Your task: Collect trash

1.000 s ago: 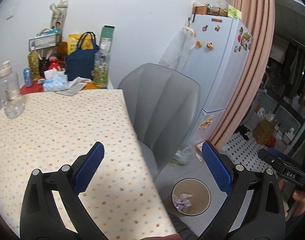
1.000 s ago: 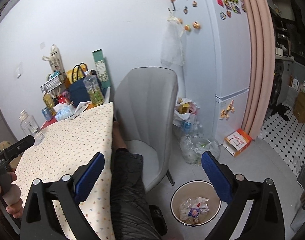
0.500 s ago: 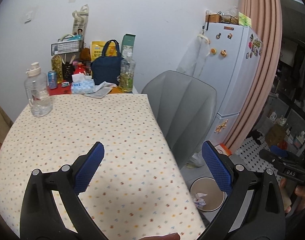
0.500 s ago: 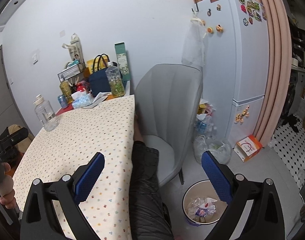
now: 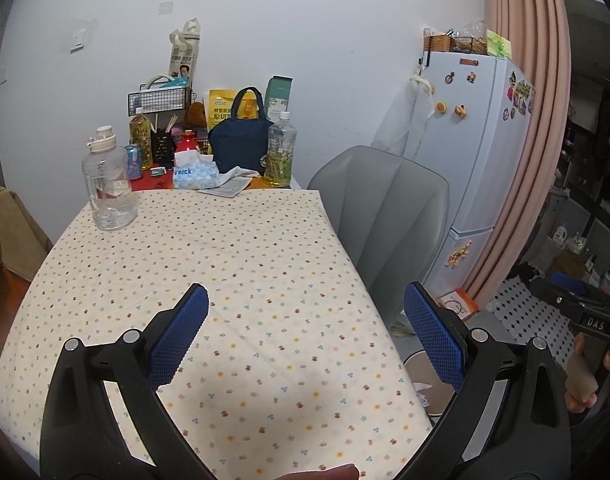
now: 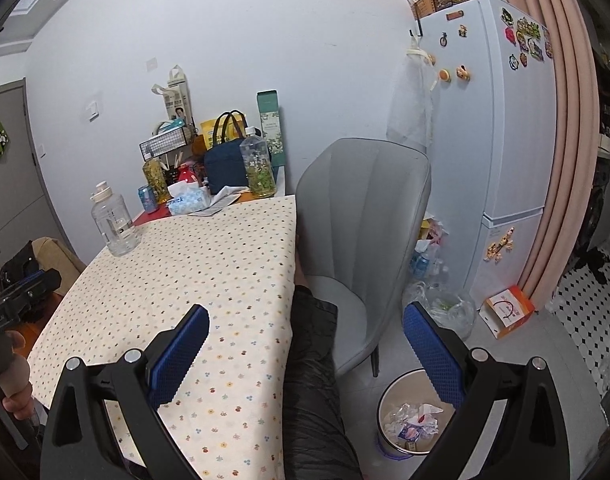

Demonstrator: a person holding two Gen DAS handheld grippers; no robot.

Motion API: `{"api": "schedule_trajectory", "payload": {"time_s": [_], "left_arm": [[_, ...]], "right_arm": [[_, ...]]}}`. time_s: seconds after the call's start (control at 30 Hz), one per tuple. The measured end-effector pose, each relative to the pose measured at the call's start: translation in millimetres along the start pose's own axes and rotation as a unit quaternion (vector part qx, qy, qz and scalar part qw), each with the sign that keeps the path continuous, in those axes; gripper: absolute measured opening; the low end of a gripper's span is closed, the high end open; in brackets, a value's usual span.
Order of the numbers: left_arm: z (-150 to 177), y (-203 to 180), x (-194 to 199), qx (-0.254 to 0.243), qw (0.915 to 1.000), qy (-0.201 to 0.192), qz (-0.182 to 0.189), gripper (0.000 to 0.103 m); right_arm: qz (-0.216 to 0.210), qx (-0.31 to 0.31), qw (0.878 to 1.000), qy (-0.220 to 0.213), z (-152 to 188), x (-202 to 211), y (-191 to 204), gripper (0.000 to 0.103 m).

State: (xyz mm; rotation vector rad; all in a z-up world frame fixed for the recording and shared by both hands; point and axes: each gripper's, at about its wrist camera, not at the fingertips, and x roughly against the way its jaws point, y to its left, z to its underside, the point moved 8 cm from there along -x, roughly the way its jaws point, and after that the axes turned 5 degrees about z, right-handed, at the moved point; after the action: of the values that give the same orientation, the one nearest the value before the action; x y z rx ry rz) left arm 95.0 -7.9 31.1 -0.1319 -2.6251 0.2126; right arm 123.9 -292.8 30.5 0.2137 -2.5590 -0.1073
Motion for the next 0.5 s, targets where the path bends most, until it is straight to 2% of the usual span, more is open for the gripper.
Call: {"api": "schedule_trajectory", "payload": {"time_s": [0.5], "left_arm": [[3.7,25.2,14.1,0.016,0.9995,-0.008,-0.025,0.097]], "right_arm": [[-0.019,0.007,1.000,0.008,7.3,-2.0,16.2,0.095]]}}
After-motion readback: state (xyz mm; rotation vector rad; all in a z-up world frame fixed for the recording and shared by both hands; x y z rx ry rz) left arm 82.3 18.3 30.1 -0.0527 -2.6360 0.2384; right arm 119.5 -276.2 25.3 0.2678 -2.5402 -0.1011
